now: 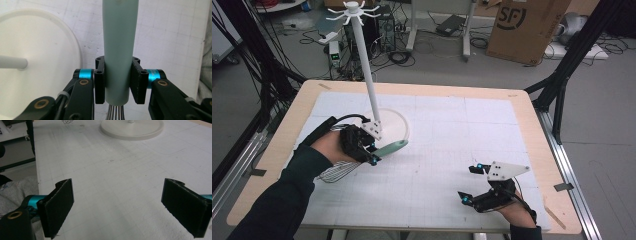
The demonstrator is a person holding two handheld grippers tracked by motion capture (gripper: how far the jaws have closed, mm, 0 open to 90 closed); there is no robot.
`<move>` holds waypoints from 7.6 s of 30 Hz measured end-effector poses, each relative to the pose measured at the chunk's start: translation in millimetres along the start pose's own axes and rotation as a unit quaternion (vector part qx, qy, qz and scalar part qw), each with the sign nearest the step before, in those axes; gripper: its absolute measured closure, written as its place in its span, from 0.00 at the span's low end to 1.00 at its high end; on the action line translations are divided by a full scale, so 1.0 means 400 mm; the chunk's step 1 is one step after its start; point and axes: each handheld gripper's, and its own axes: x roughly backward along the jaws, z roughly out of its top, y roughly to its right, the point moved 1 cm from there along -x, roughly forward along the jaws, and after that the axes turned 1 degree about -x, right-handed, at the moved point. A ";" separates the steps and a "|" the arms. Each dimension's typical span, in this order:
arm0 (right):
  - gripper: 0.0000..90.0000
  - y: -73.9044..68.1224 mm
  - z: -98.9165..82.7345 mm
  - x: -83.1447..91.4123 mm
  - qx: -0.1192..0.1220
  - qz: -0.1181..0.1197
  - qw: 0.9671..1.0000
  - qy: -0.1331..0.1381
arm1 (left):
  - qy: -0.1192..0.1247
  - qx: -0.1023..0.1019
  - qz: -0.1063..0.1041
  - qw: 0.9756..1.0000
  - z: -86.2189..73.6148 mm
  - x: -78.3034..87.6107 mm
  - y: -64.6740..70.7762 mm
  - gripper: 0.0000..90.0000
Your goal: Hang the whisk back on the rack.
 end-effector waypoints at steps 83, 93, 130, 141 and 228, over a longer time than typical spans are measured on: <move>0.00 0.009 -0.006 -0.001 -0.002 -0.021 1.000 0.005 | 0.348 0.125 0.098 0.924 -0.101 0.508 -0.207 0.77; 0.00 0.012 -0.010 -0.002 -0.006 -0.021 1.000 0.002 | 0.359 0.136 0.080 0.920 -0.104 0.500 -0.245 0.77; 0.00 0.015 -0.013 0.004 -0.003 -0.024 1.000 0.008 | 0.356 0.135 0.082 0.921 -0.062 0.441 -0.250 0.60; 0.00 0.014 -0.004 0.013 -0.008 -0.028 0.999 0.025 | 0.375 0.109 0.056 0.919 -0.115 0.391 -0.187 0.34; 0.00 0.008 0.029 0.021 -0.038 -0.055 0.992 0.105 | 0.414 0.094 0.025 0.905 -0.291 0.002 0.067 0.02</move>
